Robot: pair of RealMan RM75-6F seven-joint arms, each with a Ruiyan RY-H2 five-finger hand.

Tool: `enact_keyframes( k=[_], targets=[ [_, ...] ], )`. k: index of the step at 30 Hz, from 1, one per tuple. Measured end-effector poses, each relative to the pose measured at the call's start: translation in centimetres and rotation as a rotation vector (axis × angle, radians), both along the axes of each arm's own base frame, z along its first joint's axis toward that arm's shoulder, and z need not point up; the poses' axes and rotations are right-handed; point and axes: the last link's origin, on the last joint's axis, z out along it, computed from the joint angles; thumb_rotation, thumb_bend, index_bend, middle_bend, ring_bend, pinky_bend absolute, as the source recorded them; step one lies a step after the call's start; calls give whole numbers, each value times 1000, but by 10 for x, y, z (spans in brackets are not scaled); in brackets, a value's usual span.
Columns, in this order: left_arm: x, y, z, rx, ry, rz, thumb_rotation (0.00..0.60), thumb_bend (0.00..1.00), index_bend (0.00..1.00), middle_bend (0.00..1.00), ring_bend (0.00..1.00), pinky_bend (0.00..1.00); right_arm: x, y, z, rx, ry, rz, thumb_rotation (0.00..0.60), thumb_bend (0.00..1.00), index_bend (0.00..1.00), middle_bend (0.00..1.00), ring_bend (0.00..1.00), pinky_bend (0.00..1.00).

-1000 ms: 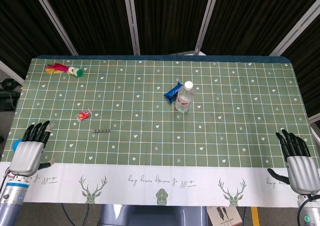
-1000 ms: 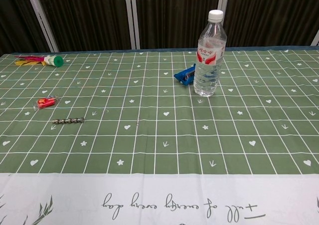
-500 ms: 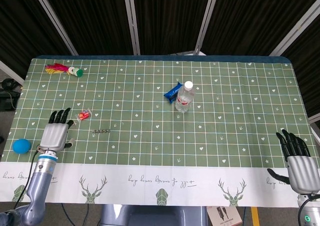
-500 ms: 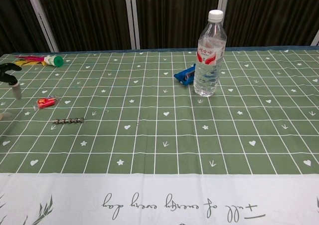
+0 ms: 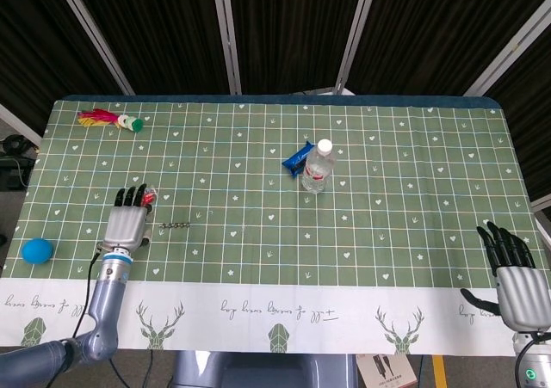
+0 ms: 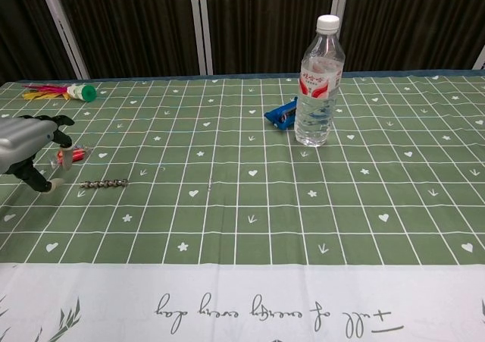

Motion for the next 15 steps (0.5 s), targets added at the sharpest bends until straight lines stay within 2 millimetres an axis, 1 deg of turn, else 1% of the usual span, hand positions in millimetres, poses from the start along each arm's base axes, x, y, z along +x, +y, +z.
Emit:
enact_keyframes(
  k=[7, 15],
  targets=[
    [2, 9, -11, -11, 24, 6, 600, 325, 474, 0, 0, 0, 0, 0, 0, 3, -10, -6, 600, 0, 53, 0, 0, 94],
    [5, 13, -18, -29, 30, 9, 600, 326, 480, 0, 0, 0, 0, -1, 1, -1, -22, -1, 600, 1, 53, 0, 0, 94]
  ],
)
